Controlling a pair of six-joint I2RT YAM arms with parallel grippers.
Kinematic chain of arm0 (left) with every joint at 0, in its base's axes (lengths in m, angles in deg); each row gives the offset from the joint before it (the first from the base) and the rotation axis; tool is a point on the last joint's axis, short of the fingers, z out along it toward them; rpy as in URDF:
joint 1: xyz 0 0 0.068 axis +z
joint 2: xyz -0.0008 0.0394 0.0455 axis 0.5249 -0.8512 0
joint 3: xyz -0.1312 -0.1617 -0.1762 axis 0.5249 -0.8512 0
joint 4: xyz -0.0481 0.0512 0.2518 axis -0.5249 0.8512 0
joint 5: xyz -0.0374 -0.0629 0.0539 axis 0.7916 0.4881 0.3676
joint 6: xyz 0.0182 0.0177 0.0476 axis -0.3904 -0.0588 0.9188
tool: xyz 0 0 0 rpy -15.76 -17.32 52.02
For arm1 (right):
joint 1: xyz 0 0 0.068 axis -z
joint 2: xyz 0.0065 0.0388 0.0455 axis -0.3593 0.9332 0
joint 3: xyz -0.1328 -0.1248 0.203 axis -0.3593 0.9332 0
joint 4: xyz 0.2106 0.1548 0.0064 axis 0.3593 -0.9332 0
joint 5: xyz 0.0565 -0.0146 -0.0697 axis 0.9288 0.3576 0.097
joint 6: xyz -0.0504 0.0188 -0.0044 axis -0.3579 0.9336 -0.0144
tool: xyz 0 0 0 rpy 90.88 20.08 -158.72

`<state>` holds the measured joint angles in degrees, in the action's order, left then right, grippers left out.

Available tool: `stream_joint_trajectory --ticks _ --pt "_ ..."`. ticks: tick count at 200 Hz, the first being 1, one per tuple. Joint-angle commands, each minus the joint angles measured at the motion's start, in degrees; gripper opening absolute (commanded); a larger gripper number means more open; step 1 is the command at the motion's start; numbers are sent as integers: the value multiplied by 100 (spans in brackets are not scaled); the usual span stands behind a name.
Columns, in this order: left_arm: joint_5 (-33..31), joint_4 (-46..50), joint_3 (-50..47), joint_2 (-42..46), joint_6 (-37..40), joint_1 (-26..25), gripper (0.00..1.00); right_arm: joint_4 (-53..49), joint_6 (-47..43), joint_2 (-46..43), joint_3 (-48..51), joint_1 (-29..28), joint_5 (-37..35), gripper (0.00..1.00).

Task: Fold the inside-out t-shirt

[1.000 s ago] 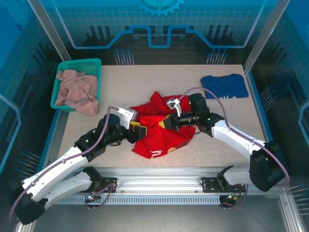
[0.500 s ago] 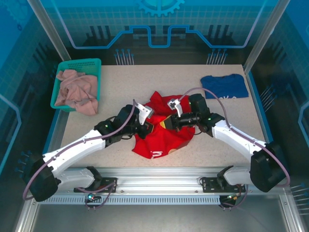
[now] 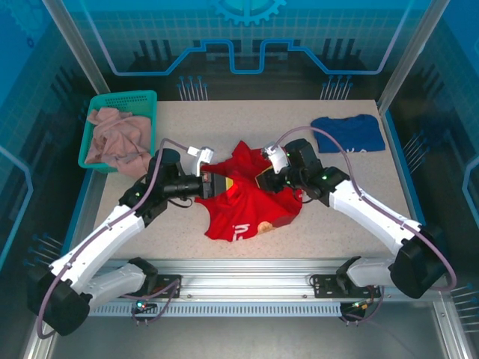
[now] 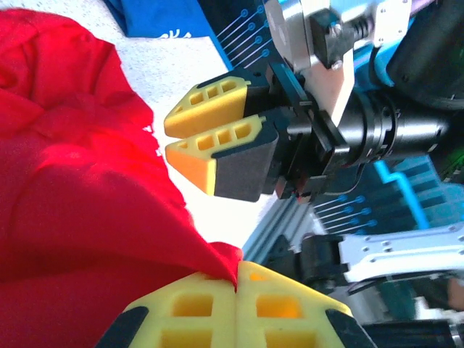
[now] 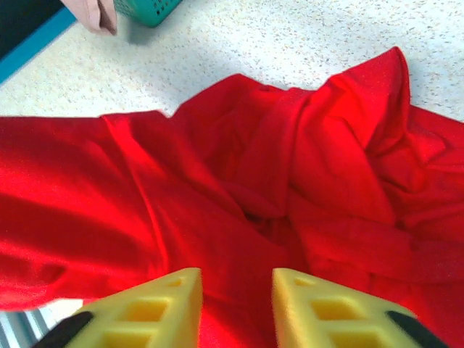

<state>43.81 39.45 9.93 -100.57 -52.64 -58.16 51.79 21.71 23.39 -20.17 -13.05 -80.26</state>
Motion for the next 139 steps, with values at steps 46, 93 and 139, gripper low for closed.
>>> stream_joint_trajectory --ticks 46,93,139 --pt "457 -945 -268 84 -1254 197 0 707 -321 -1074 741 -552 1313 43" --pt "531 -957 -208 56 -1545 217 0 1518 -285 -514 811 -1132 996 46" --pt "616 -900 -209 49 -1454 216 0 1570 -145 66 445 -1142 196 24"
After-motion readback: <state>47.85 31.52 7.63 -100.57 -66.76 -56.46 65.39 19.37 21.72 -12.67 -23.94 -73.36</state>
